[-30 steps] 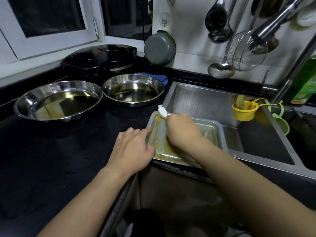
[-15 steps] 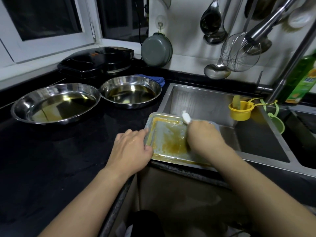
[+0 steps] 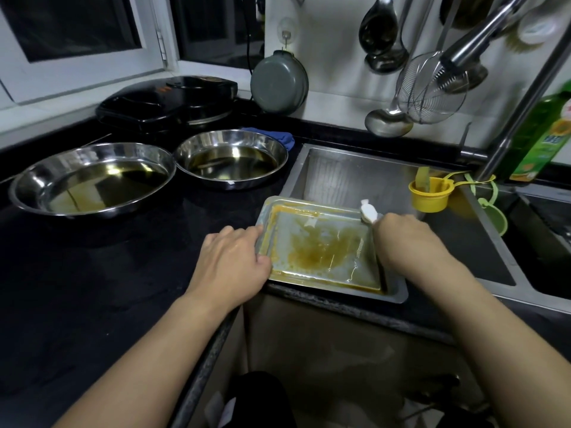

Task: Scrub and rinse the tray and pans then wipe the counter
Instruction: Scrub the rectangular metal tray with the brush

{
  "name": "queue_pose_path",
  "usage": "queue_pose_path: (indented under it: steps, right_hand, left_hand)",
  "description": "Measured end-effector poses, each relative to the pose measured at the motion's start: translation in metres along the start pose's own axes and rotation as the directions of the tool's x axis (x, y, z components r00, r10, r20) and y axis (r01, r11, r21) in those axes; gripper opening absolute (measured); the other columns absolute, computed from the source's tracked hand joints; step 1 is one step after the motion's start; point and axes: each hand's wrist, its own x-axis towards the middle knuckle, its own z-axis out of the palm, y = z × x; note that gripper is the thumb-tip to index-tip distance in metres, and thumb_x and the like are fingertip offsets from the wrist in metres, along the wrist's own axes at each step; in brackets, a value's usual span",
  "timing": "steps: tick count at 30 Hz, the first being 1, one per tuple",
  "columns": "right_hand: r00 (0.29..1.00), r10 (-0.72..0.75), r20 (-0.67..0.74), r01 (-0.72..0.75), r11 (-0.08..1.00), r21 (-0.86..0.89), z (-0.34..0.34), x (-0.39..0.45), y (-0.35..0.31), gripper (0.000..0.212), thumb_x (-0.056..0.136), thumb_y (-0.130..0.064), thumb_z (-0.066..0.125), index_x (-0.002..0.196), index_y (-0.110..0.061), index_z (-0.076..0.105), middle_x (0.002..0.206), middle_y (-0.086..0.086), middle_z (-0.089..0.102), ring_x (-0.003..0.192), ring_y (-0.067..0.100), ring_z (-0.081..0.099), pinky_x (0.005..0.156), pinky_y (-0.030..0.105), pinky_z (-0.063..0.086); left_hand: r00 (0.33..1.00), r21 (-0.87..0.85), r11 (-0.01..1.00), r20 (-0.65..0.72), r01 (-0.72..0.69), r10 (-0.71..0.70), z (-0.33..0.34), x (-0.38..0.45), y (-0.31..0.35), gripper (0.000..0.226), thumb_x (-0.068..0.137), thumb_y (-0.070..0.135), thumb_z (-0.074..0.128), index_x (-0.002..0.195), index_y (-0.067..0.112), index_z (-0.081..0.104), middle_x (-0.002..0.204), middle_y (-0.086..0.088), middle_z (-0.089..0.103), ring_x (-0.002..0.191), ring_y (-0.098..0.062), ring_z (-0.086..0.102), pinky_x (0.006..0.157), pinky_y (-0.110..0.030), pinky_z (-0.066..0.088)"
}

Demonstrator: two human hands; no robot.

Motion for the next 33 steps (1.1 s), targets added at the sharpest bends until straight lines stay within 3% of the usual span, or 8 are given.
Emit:
queue_pose_path:
  steps: [6,8,11,13,20,27,30,33]
  right_hand:
    - [0.968,-0.248,-0.032,0.247,0.968,-0.035,0.004,0.014,-0.046,0.023,0.099,-0.013,0.042,0.113,-0.021,0.059,0.09,0.008,0.058,0.077,0.03,0.052,0.067,0.034,0.038]
    - [0.971,-0.24,-0.021,0.239,0.97,-0.054,0.0,0.013,-0.037,0.019,0.1,-0.014,0.044,0.107,-0.025,0.059,0.091,0.007,0.057,0.08,0.032,0.056,0.068,0.036,0.041]
    - [0.996,-0.082,-0.037,0.078,0.992,-0.1,-0.006,0.012,-0.001,0.034,0.097,-0.018,0.048,0.124,-0.03,0.066,0.107,0.011,0.066,0.095,0.036,0.065,0.069,0.036,0.043]
    - [1.0,-0.015,-0.028,0.012,0.992,-0.126,-0.011,0.016,0.026,0.037,0.094,-0.018,0.051,0.125,-0.031,0.068,0.105,0.01,0.067,0.089,0.033,0.065,0.069,0.036,0.049]
    - [0.968,-0.225,0.108,0.211,0.968,0.133,-0.025,0.026,0.036,0.046,0.099,-0.011,0.055,0.127,-0.046,0.064,0.134,-0.005,0.065,0.117,0.021,0.062,0.095,0.036,0.053]
    - [0.989,-0.044,0.139,0.051,0.997,-0.049,-0.031,0.048,0.026,0.03,0.099,-0.041,0.055,0.126,-0.037,0.068,0.122,0.007,0.067,0.103,0.03,0.065,0.089,0.045,0.055]
    - [0.981,-0.106,0.161,0.121,0.989,-0.086,-0.033,0.062,0.003,0.041,0.093,-0.055,0.053,0.123,-0.032,0.069,0.124,0.011,0.066,0.109,0.034,0.063,0.091,0.042,0.053]
    - [0.945,-0.27,0.182,0.283,0.958,-0.046,-0.029,0.072,-0.034,0.033,0.094,-0.049,0.053,0.123,-0.042,0.068,0.125,0.007,0.065,0.111,0.034,0.063,0.085,0.036,0.05]
  left_hand:
    - [1.0,-0.008,1.0,0.001,-0.007,0.007,0.0,0.0,-0.001,0.063,0.087,0.034,0.047,0.148,0.018,0.051,0.102,0.005,0.065,0.099,-0.018,0.05,0.098,-0.038,0.037]
    - [1.0,-0.002,1.0,0.005,0.0,0.0,-0.001,0.0,0.0,0.062,0.088,0.033,0.049,0.148,0.018,0.05,0.103,0.005,0.066,0.1,-0.018,0.051,0.098,-0.038,0.037]
    - [1.0,-0.002,1.0,0.005,0.004,-0.004,-0.002,0.0,0.001,0.061,0.09,0.031,0.052,0.149,0.019,0.049,0.104,0.005,0.066,0.101,-0.019,0.051,0.098,-0.038,0.037]
    - [1.0,0.0,1.0,0.005,0.005,-0.005,-0.002,0.0,0.0,0.063,0.087,0.034,0.047,0.149,0.019,0.05,0.102,0.005,0.066,0.1,-0.019,0.051,0.097,-0.038,0.037]
    - [1.0,-0.019,1.0,0.0,0.003,-0.003,-0.001,0.0,-0.002,0.066,0.085,0.034,0.046,0.149,0.02,0.05,0.097,0.008,0.063,0.093,-0.014,0.045,0.097,-0.037,0.037]
    - [0.999,-0.044,0.999,0.042,0.018,-0.016,-0.002,0.001,-0.003,0.063,0.092,0.03,0.051,0.154,0.022,0.042,0.109,0.006,0.062,0.106,-0.016,0.048,0.104,-0.036,0.032]
    - [0.997,-0.047,0.998,0.065,0.04,-0.036,-0.002,0.003,-0.002,0.064,0.093,0.029,0.05,0.156,0.022,0.039,0.111,0.006,0.061,0.108,-0.016,0.046,0.107,-0.036,0.03]
    - [0.996,-0.041,0.998,0.073,0.045,-0.041,-0.002,0.003,-0.003,0.065,0.093,0.029,0.051,0.157,0.022,0.038,0.107,0.007,0.059,0.107,-0.016,0.045,0.106,-0.035,0.03]
